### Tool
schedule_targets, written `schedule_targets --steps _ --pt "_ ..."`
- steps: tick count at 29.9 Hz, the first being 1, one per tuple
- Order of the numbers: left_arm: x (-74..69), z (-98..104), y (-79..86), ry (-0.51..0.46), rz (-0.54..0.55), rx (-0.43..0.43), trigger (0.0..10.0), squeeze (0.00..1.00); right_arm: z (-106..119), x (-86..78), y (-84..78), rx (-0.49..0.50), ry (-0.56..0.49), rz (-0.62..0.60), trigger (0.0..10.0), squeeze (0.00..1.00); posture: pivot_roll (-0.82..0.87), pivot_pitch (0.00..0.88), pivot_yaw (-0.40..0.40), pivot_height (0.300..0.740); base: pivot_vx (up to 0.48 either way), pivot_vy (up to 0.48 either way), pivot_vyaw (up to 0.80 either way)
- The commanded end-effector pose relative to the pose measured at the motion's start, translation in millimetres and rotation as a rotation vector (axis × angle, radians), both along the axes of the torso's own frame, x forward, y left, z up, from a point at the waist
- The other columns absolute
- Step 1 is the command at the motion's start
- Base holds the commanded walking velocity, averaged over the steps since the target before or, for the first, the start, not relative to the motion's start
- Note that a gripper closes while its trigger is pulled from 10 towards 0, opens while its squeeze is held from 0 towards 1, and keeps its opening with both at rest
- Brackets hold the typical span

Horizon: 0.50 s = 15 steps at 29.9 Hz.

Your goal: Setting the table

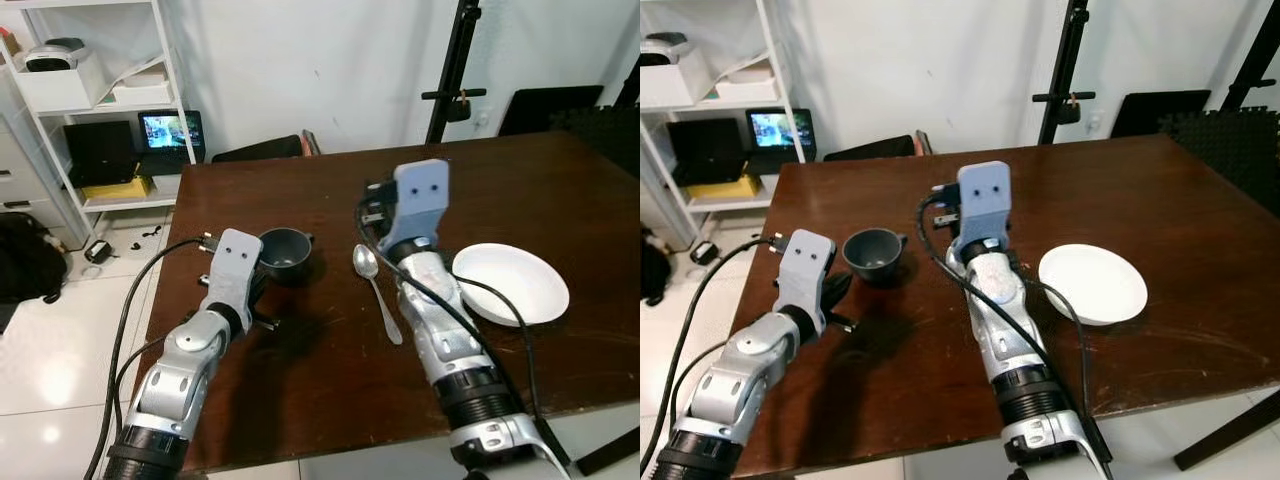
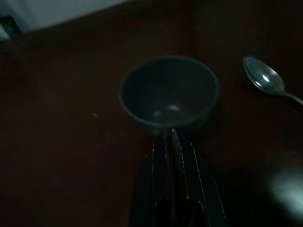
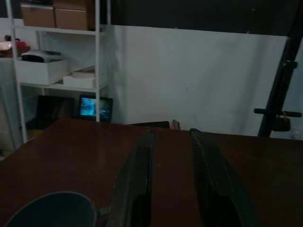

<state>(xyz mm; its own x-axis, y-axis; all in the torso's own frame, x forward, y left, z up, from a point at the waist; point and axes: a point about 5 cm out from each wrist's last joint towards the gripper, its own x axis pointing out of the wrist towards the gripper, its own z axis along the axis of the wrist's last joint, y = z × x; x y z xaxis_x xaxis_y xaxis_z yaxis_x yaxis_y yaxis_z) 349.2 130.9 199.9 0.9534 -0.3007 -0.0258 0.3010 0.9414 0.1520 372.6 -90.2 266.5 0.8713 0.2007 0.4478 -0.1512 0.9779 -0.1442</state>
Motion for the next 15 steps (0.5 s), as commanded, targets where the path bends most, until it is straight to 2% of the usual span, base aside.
schedule_targets --steps 1,5,7,8,9,10,11,13,15 --pt "1.2 0 5.4 0.015 -0.001 -0.008 10.0 0.00 -6 0.4 5.1 -0.023 0.021 0.015 10.0 0.00 -0.02 0.116 0.137 0.740 0.000 0.000 0.00" --pt "4.5 1 8.5 0.040 0.003 -0.055 10.0 0.00 -10 0.9 7.2 -0.047 0.051 0.049 10.0 0.00 -0.02 0.117 0.144 0.740 0.000 0.000 0.00" --pt "3.5 1 4.5 0.057 -0.004 -0.091 10.0 0.00 -16 -1.1 16.9 -0.097 0.085 0.147 10.0 0.00 -0.02 0.117 0.145 0.740 0.000 0.000 0.00" --pt "1.8 1 0.4 0.060 -0.013 -0.100 10.0 0.00 -20 -6.0 27.0 -0.148 0.092 0.238 10.0 0.00 -0.02 0.116 0.142 0.740 0.000 0.000 0.00" --pt "1.8 1 0.4 0.060 -0.013 -0.100 10.0 0.00 -20 -6.0 27.0 -0.148 0.092 0.238 10.0 0.00 -0.02 0.116 0.142 0.740 0.000 0.000 0.00" --pt "-2.2 1 -6.5 0.055 -0.039 -0.091 10.0 0.00 -32 -17.4 46.6 -0.246 0.114 0.389 10.0 0.00 -0.01 0.112 0.136 0.740 0.000 0.000 0.00" --pt "-2.2 1 -6.5 0.055 -0.039 -0.091 10.0 0.00 -32 -17.4 46.6 -0.246 0.114 0.389 10.0 0.00 -0.01 0.112 0.136 0.740 0.000 0.000 0.00" --pt "-6.4 1 -4.9 0.033 -0.049 -0.024 10.0 0.00 -44 -22.1 59.7 -0.263 0.171 0.445 10.0 0.00 -0.01 0.110 0.124 0.740 0.000 0.000 0.00" --pt "-6.7 0 0.4 0.034 -0.031 -0.011 10.0 0.00 -47 -21.1 61.2 -0.249 0.200 0.446 10.0 0.00 0.00 0.104 0.112 0.740 0.000 0.000 0.00"
